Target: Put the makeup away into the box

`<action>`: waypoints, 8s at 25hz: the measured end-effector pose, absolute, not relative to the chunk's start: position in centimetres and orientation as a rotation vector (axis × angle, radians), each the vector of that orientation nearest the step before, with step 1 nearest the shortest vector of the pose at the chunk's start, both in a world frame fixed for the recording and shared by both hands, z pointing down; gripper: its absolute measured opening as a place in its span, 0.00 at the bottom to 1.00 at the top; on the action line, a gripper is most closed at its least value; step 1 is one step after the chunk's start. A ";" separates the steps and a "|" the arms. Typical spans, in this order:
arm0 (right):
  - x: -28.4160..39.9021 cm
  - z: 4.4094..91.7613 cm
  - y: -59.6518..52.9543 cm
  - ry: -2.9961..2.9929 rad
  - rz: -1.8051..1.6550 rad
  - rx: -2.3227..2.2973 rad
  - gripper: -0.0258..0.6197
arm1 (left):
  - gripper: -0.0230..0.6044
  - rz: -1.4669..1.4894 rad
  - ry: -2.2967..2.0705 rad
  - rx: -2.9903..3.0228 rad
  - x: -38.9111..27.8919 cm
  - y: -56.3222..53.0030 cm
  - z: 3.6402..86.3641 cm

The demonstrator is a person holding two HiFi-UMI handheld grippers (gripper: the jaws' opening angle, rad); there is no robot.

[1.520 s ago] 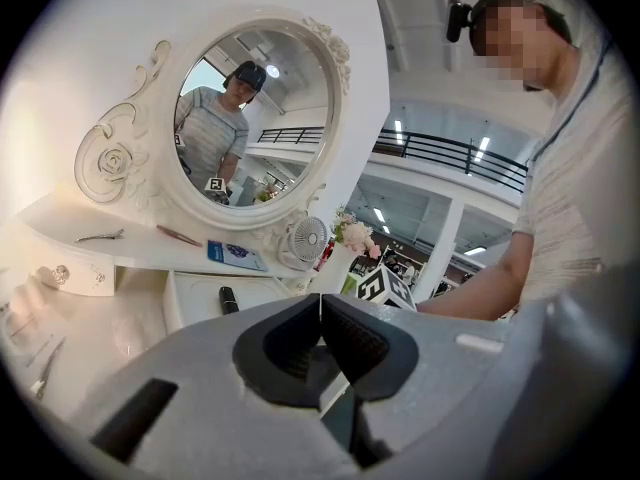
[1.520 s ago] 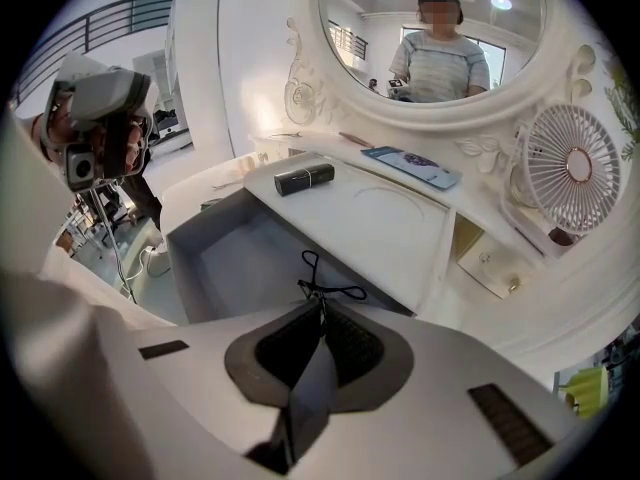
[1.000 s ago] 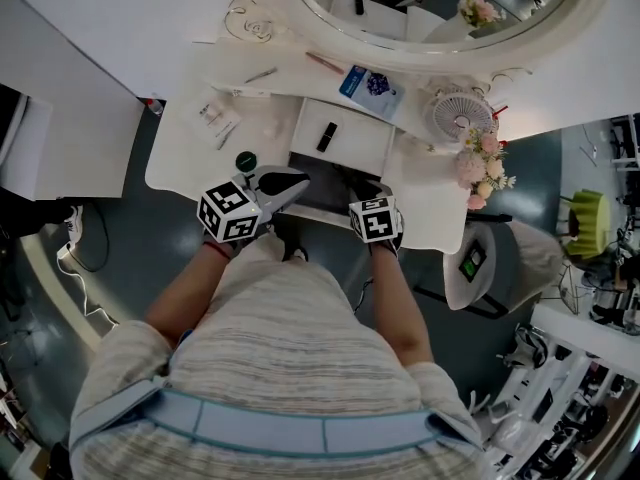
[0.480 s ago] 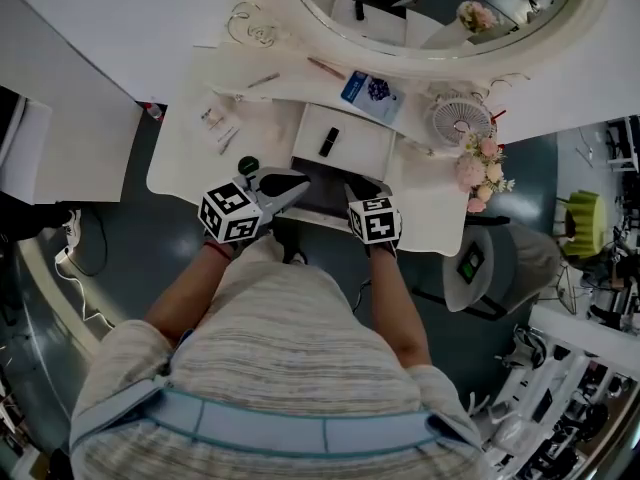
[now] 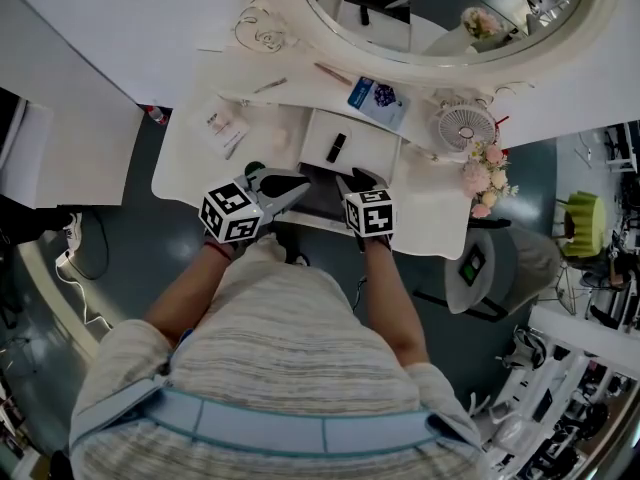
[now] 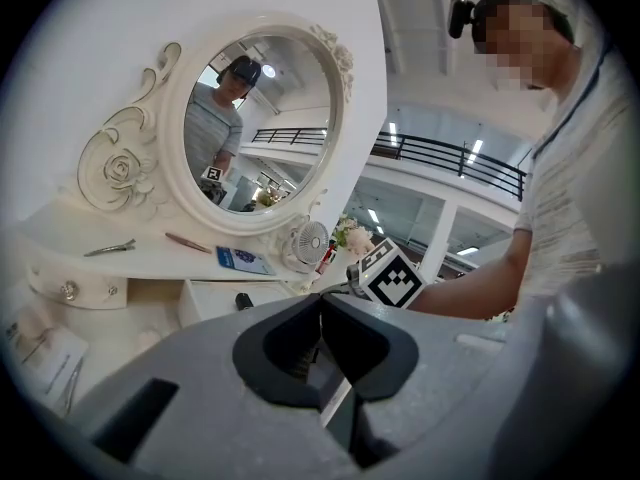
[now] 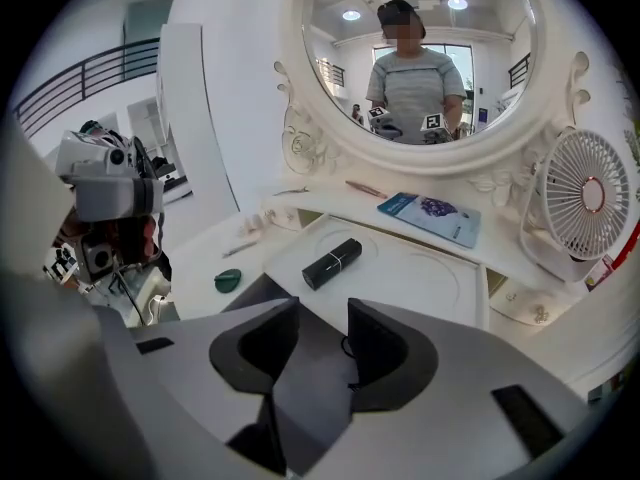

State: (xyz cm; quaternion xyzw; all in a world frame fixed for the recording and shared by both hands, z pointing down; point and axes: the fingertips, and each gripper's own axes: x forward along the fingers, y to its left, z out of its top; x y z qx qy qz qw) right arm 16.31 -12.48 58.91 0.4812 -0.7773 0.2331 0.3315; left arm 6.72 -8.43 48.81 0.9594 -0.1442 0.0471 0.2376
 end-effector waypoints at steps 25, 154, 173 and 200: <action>13.5 60.7 -17.5 -1.915 0.844 1.468 0.29 | 0.06 0.163 -0.326 2.626 3.7 -10.8 50.0; 6.3 57.1 -14.8 -2.162 0.392 0.835 0.27 | 0.06 0.134 -0.509 2.583 3.3 -9.3 51.0; -0.2 59.6 -18.2 -1.973 0.051 0.514 0.37 | 0.06 0.095 -0.615 2.512 -0.9 -9.9 52.5; -0.8 67.6 -20.6 -1.567 -0.151 0.137 0.39 | 0.06 0.152 -0.661 2.440 -3.4 -10.7 55.4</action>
